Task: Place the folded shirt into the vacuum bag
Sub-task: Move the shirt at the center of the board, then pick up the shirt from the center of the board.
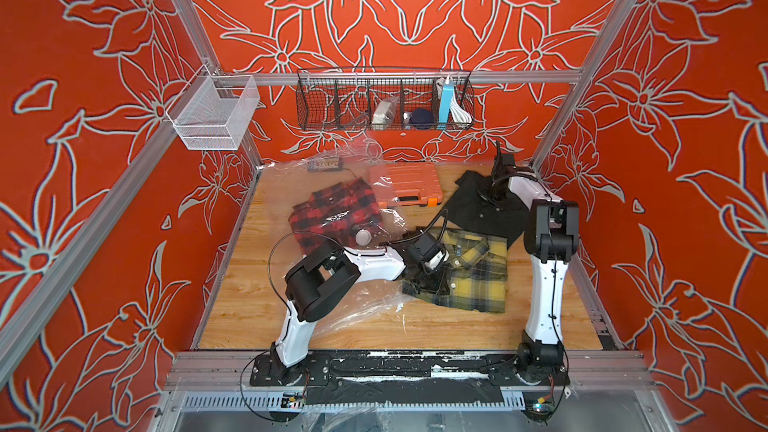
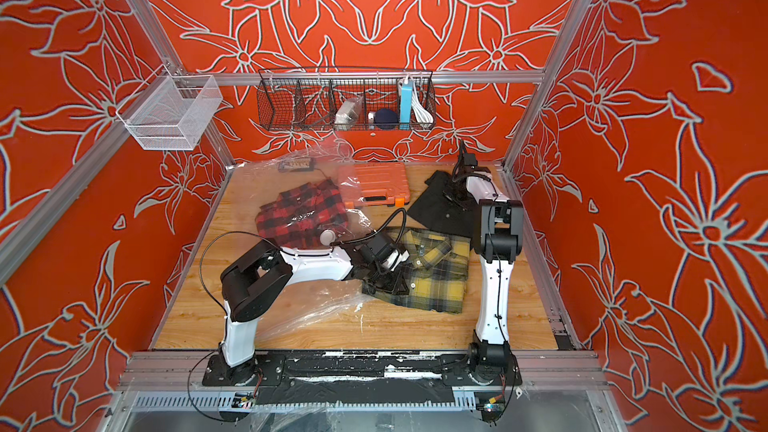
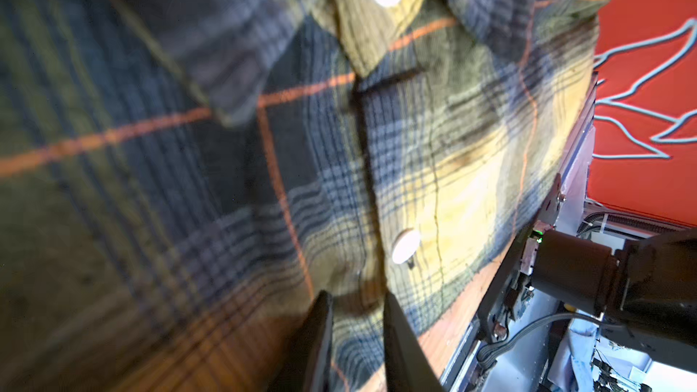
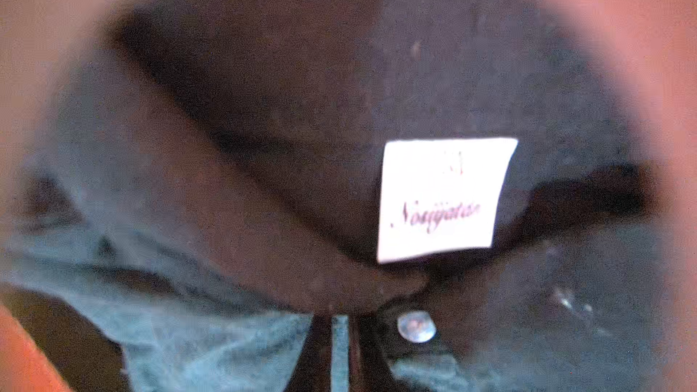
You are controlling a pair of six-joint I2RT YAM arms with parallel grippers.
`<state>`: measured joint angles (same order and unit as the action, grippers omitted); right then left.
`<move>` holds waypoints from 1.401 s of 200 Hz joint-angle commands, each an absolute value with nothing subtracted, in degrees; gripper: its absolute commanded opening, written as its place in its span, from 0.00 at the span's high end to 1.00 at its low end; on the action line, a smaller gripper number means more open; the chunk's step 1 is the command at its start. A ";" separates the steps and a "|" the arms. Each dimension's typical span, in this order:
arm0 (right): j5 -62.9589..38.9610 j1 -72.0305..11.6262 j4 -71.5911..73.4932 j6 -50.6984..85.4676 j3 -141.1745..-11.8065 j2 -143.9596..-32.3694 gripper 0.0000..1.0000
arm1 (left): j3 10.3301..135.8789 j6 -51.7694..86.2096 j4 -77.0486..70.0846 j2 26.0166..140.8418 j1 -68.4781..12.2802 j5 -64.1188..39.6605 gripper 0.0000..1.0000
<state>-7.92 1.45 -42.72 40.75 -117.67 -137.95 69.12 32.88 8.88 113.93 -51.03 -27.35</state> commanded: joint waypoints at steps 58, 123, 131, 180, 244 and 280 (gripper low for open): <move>-5.93 -0.61 -57.15 27.64 -127.86 -132.46 0.48 | 75.67 28.61 24.09 112.33 -51.49 -24.03 0.72; -6.72 -0.61 -47.81 35.98 -76.17 -94.47 0.30 | 84.02 25.54 30.93 108.78 -50.63 -21.80 0.66; -6.05 -0.52 -48.35 35.94 -71.63 -90.61 0.29 | 85.24 25.36 31.37 109.54 -50.63 -21.86 0.65; -7.52 -0.35 -54.30 33.27 -52.16 -74.43 0.10 | 92.09 26.31 31.85 116.13 -50.58 -22.50 0.63; -13.17 -0.26 -43.07 28.82 -44.04 -80.22 0.15 | 92.26 28.75 28.82 122.45 -50.45 -25.87 0.65; -14.56 -0.31 -37.29 28.69 -43.62 -86.84 0.22 | 86.93 30.12 25.36 123.10 -50.43 -25.93 0.67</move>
